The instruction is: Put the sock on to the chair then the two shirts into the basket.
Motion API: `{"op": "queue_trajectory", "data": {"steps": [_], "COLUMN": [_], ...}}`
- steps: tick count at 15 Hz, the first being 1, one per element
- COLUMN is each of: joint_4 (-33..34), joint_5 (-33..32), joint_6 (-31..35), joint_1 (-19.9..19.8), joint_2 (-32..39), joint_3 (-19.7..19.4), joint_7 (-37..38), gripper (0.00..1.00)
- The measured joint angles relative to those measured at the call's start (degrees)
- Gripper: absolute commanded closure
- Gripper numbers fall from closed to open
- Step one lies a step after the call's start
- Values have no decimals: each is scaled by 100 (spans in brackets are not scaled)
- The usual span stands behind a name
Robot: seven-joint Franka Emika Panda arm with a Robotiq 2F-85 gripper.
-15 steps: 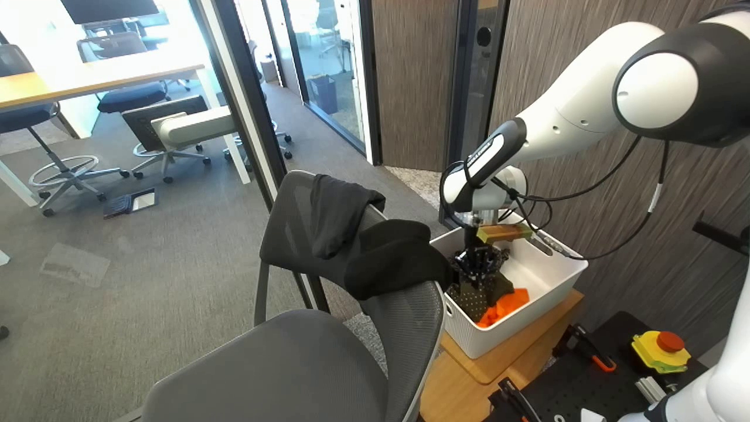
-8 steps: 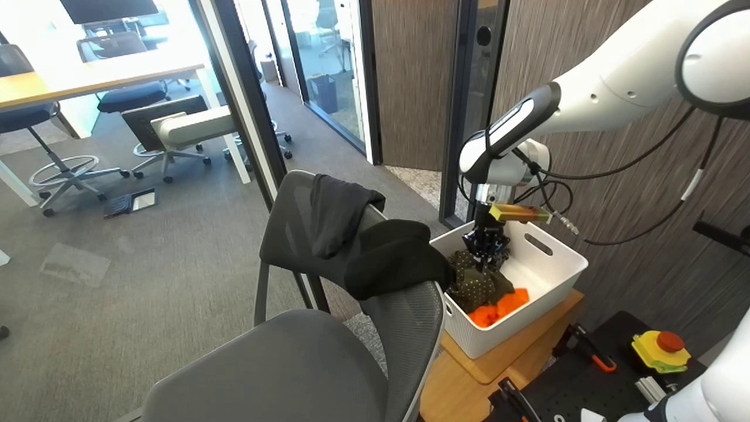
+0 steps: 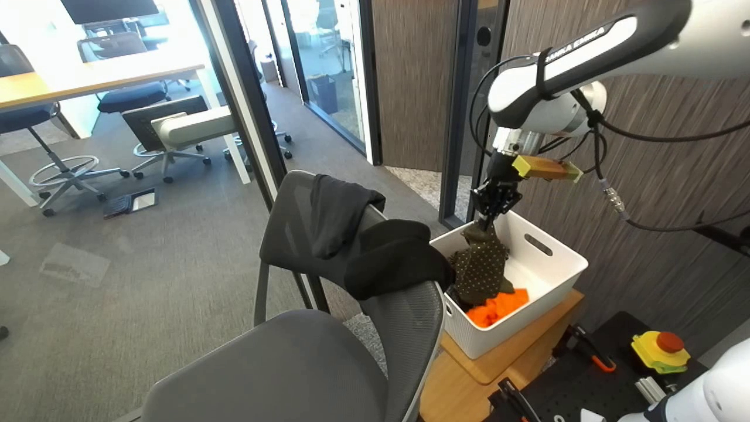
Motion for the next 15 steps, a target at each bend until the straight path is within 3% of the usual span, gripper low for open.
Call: {"op": "queue_trajectory", "data": {"steps": [9, 12, 15], "joint_4": [379, 901, 1753], "joint_5": [-351, -355, -355], "joint_6": [-1345, -1820, -2264], "joint_1": [753, 1040, 1220], "joint_2": [-2407, -2744, -2601], "joint_3": [201, 498, 836], "joint_7": [523, 986, 1569], "gripper": [92, 93, 95]}}
